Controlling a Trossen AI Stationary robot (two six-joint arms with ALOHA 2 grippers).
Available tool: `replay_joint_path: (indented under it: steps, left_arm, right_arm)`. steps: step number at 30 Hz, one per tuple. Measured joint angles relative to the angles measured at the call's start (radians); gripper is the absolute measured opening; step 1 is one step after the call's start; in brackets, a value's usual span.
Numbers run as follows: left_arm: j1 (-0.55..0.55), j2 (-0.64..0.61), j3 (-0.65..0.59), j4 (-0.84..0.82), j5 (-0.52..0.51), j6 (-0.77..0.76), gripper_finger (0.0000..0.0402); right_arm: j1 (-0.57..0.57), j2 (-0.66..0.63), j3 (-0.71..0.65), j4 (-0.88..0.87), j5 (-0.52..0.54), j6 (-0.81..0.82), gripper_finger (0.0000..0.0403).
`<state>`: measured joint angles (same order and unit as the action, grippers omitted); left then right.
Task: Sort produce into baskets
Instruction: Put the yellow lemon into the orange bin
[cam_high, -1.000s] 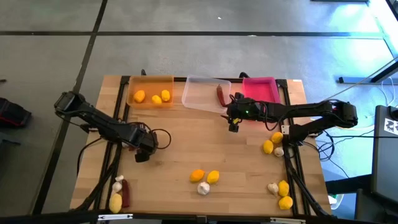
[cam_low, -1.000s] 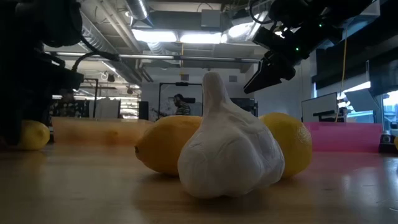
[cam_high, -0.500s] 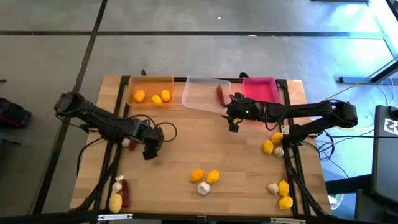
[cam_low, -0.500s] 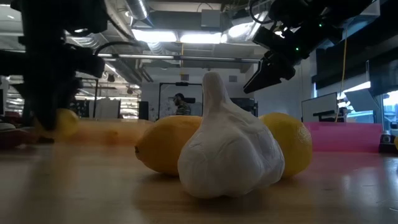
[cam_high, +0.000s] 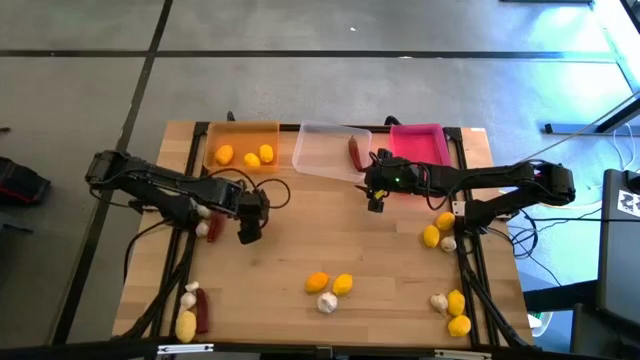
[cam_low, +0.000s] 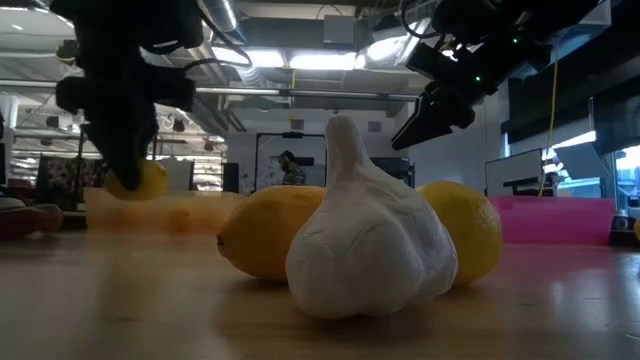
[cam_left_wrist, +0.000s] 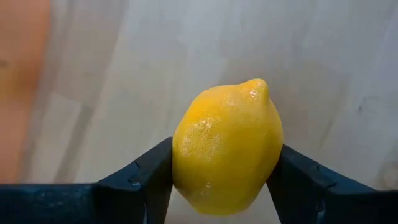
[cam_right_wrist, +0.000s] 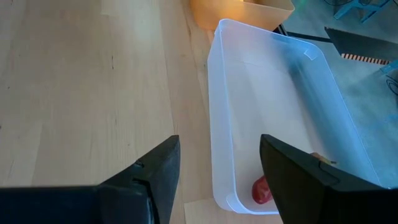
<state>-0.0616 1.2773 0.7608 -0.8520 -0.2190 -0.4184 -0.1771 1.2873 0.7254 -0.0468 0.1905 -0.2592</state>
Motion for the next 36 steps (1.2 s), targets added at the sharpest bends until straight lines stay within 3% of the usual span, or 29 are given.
replay_joint_path:
  steps: [5,15,36]
  left_arm:
    - [0.068,-0.074,0.005,-0.001,-0.087,0.064,0.0213]
    - [0.265,-0.250,0.005,0.072,-0.392,0.082,0.0214]
    - [0.705,-0.162,-0.083,0.301,-0.389,0.102,0.0214]
  right_arm:
    - [0.000,0.000,0.000,0.000,0.000,0.000,0.0215]
    - [0.000,0.000,0.000,0.003,0.000,0.000,0.0215]
    - [0.000,0.000,0.000,0.004,0.000,0.000,0.0215]
